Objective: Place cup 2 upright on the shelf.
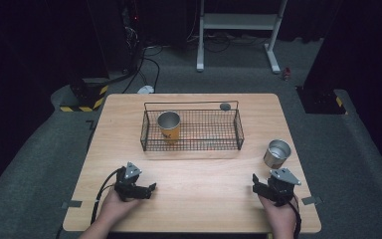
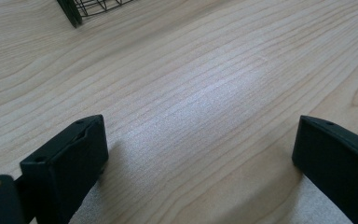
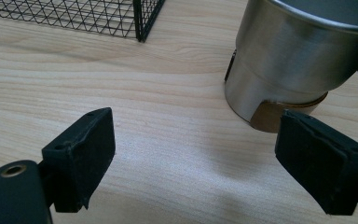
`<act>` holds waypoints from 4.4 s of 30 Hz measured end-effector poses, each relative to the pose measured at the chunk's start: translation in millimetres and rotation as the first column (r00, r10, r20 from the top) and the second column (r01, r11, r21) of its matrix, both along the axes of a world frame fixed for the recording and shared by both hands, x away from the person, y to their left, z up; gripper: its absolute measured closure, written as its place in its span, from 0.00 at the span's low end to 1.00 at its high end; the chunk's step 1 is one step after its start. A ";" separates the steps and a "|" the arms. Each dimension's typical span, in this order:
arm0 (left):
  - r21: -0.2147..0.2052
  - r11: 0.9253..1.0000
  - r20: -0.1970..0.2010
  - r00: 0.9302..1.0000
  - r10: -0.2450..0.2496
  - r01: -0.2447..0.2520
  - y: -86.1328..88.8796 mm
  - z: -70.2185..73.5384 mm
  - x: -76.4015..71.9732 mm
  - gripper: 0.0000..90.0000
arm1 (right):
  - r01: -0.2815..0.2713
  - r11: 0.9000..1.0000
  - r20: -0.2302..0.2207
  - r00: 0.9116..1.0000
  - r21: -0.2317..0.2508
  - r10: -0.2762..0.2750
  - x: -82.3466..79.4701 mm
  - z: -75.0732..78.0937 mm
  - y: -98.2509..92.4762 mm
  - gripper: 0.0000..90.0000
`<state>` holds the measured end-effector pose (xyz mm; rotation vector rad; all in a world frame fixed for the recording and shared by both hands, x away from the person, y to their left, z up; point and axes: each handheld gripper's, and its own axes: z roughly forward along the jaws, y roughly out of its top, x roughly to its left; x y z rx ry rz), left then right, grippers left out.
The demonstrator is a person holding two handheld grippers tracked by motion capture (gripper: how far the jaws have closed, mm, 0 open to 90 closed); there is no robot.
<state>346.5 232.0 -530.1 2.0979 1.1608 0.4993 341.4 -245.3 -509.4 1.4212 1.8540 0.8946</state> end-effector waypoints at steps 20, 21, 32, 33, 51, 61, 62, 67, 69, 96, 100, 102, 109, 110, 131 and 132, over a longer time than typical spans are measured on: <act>0.002 1.000 -0.003 1.000 0.011 -0.011 0.6 -0.1 -0.6 0.03 | 0.079 0.997 0.011 0.997 0.014 -0.079 -2.6 4.4 1.9 0.14; 0.002 1.000 -0.003 1.000 0.011 -0.011 0.6 -0.1 -0.6 0.03 | 0.079 0.997 0.012 0.997 0.007 -0.079 -1.9 4.6 2.3 0.14; -0.001 1.000 -0.002 1.000 0.011 -0.011 0.2 -0.3 0.1 0.02 | 0.125 0.992 0.004 0.992 0.029 -0.125 8.8 10.7 -7.3 0.13; -0.001 1.000 -0.002 1.000 0.011 -0.011 0.1 -0.3 0.1 0.02 | 0.128 0.991 0.003 0.992 0.031 -0.128 9.5 11.3 -8.6 0.13; 0.002 1.000 -0.006 1.000 0.006 -0.006 0.1 -0.2 0.5 0.02 | 0.141 0.989 -0.018 0.990 0.042 -0.141 20.9 14.0 -24.1 0.13; 0.002 1.000 -0.006 1.000 0.008 -0.008 0.0 -0.2 0.4 0.02 | 0.161 0.986 -0.018 0.987 0.043 -0.161 32.8 13.4 -28.3 0.11; 0.002 1.000 -0.006 1.000 0.007 -0.007 0.1 -0.2 0.4 0.02 | 0.164 0.985 -0.020 0.986 0.049 -0.163 34.8 13.4 -28.7 0.11; 0.002 1.000 -0.006 1.000 0.006 -0.006 0.2 -0.2 0.6 0.02 | 0.178 0.982 -0.018 0.984 0.064 -0.177 48.7 15.1 -32.3 0.10; 0.002 1.000 -0.009 1.000 0.004 -0.004 0.2 -0.2 0.8 0.02 | 0.177 0.982 -0.011 0.984 0.071 -0.177 53.3 16.0 -32.8 0.10; 0.007 1.000 -0.009 1.000 0.009 -0.008 -0.1 -0.1 0.8 0.01 | 0.152 0.983 0.038 0.987 0.105 -0.157 73.3 6.2 -37.6 0.12; 0.006 1.000 -0.009 1.000 0.010 -0.010 -0.2 -0.2 0.6 0.01 | 0.146 0.983 0.045 0.987 0.110 -0.151 72.5 4.0 -38.0 0.15; 0.006 1.000 -0.009 1.000 0.012 -0.012 -0.2 -0.2 0.5 0.01 | 0.140 0.985 0.050 0.988 0.104 -0.146 71.6 3.0 -37.6 0.19; 0.004 1.000 -0.009 1.000 0.013 -0.013 -0.5 -0.3 0.6 0.01 | 0.126 0.988 0.059 0.989 0.092 -0.132 70.7 3.0 -38.5 0.20; 0.004 1.000 -0.009 1.000 0.013 -0.013 -0.5 -0.3 0.6 0.01 | 0.126 0.988 0.059 0.990 0.091 -0.132 70.5 3.2 -38.5 0.20; 0.007 1.000 -0.009 1.000 0.012 -0.012 -0.4 -0.2 0.9 0.01 | 0.072 0.993 0.107 0.991 0.089 -0.081 52.6 18.5 -20.9 0.20; 0.007 1.000 -0.009 1.000 0.013 -0.013 -0.5 -0.2 0.8 0.01 | 0.063 0.994 0.111 0.991 0.094 -0.074 50.8 20.2 -18.7 0.20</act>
